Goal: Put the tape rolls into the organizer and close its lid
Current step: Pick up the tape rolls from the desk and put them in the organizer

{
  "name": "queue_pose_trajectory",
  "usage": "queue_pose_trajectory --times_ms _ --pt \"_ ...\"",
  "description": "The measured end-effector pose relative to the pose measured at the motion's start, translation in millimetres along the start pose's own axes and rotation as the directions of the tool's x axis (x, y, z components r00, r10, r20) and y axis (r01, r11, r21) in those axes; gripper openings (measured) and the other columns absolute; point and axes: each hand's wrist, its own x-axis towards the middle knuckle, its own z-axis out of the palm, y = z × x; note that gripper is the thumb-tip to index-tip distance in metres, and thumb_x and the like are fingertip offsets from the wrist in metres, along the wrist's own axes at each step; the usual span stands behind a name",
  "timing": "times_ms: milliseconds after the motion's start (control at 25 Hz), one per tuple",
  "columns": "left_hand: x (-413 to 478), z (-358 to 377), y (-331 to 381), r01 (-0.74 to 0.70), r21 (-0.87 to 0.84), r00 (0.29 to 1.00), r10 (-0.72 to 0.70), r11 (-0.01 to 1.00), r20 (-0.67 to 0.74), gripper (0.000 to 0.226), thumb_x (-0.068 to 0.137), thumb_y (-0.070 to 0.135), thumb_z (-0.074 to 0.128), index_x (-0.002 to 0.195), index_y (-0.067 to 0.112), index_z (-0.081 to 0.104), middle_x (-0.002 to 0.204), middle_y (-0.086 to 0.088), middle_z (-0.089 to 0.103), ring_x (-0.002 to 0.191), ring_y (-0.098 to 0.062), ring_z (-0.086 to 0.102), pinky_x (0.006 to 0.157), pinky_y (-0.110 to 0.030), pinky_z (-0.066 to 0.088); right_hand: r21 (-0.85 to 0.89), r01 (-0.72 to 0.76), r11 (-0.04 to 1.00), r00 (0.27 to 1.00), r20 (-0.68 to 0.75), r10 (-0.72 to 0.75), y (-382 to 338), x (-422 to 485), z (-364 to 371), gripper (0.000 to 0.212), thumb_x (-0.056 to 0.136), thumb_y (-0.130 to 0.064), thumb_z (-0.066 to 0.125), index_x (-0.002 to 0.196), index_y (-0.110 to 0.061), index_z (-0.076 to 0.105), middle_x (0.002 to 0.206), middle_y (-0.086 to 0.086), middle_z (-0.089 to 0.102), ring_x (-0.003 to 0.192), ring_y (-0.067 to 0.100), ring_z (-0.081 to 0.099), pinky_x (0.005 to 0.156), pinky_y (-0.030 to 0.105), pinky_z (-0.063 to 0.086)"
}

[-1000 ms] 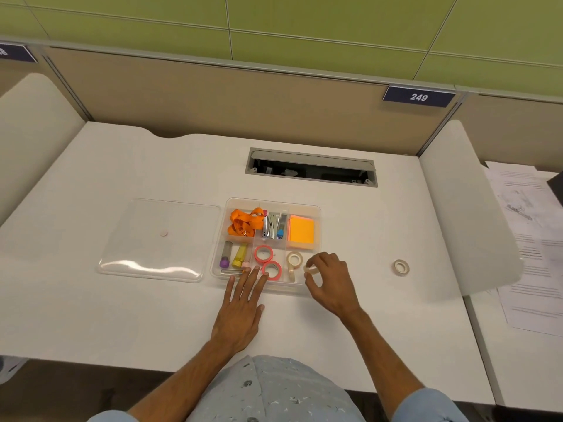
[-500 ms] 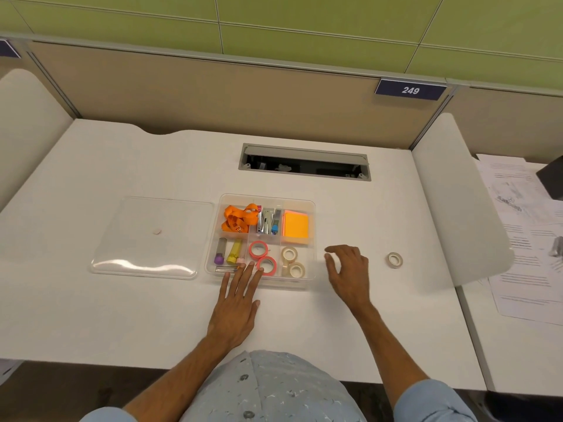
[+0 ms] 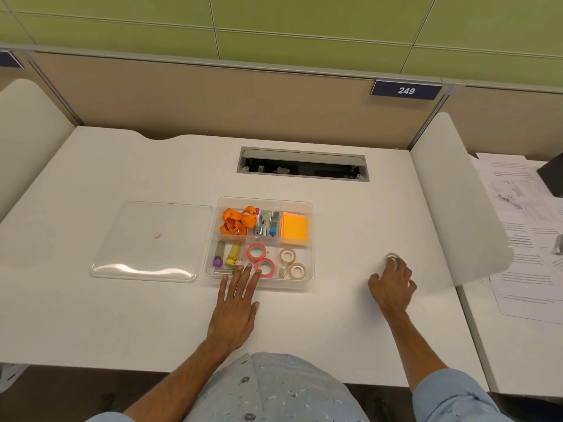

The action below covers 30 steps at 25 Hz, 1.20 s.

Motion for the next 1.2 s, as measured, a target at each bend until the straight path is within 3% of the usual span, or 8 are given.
queue_pose_trajectory --times_ms 240,400,520,640,880,1000,1200 --pt "0.7 0.1 3.2 0.010 -0.006 1.000 -0.010 1.000 -0.010 0.068 0.110 0.048 0.033 0.169 0.025 0.005 0.179 -0.005 0.001 0.167 -0.029 0.003 0.135 -0.060 0.012 -0.031 0.025 0.999 0.999 -0.048 -0.026 -5.1 -12.5 8.7 0.042 0.095 -0.008 0.064 0.137 -0.008 0.059 0.148 0.010 0.054 0.139 0.033 0.050 0.112 0.051 0.044" --pt "-1.1 1.0 3.8 0.008 -0.009 1.000 -0.008 1.000 -0.017 0.069 0.110 0.044 0.035 0.169 0.024 0.006 0.179 -0.006 0.001 0.167 -0.028 0.003 0.135 -0.059 0.012 -0.073 0.060 0.996 0.998 -0.004 -0.061 -7.6 -18.5 13.8 0.026 0.098 -0.012 0.063 0.123 -0.008 0.067 0.140 0.011 0.057 0.130 0.033 0.056 0.102 0.049 0.050" --pt "0.2 0.4 4.7 0.008 -0.021 1.000 -0.008 1.000 -0.015 0.069 0.110 0.045 0.035 0.169 0.025 0.004 0.179 -0.006 0.000 0.167 -0.027 0.000 0.135 -0.059 0.011 -0.022 0.099 0.995 0.995 0.023 -0.098 -16.9 -22.4 13.6 0.025 0.099 -0.020 0.063 0.122 -0.011 0.068 0.128 0.010 0.065 0.123 0.032 0.061 0.098 0.047 0.050" --pt "-0.1 -0.9 4.8 0.013 -0.030 1.000 -0.013 0.999 -0.015 0.070 0.110 0.046 0.037 0.169 0.025 0.005 0.179 -0.006 0.001 0.166 -0.028 0.000 0.135 -0.060 0.011 0.070 0.225 0.972 0.974 -0.011 -0.225 -35.7 -29.9 11.4 0.024 0.099 -0.028 0.064 0.122 -0.019 0.065 0.121 0.002 0.069 0.116 0.028 0.064 0.097 0.045 0.049" --pt "-1.1 -1.6 3.5 -0.007 -0.049 1.000 0.006 0.999 -0.018 0.070 0.110 0.046 0.039 0.169 0.025 0.007 0.179 -0.007 0.004 0.166 -0.029 0.003 0.134 -0.060 0.013 0.082 0.537 0.840 0.841 0.019 -0.540 -76.9 -44.7 11.4 0.039 0.097 -0.029 0.066 0.136 -0.024 0.061 0.137 -0.006 0.065 0.125 0.021 0.061 0.103 0.041 0.047" --pt "-1.0 -3.9 3.6 -0.018 -0.068 0.999 0.016 0.998 -0.027 0.071 0.109 0.044 0.046 0.169 0.023 0.013 0.179 -0.008 0.009 0.166 -0.030 0.009 0.134 -0.062 0.016 0.019 0.579 0.815 0.811 0.092 -0.578 -98.4 -44.3 14.5 0.042 0.101 -0.032 0.062 0.142 -0.023 0.059 0.146 -0.003 0.061 0.134 0.022 0.057 0.114 0.043 0.043" --pt "-2.6 -2.5 -0.1 -0.031 -0.066 0.999 0.030 0.997 -0.011 0.070 0.111 0.045 0.039 0.169 0.025 0.005 0.179 -0.005 0.001 0.166 -0.027 0.001 0.135 -0.059 0.010 -0.054 0.573 0.818 0.813 0.163 -0.559 -112.3 -46.2 24.4 0.047 0.105 -0.033 0.057 0.152 -0.026 0.051 0.161 -0.003 0.049 0.147 0.020 0.047 0.126 0.043 0.034"
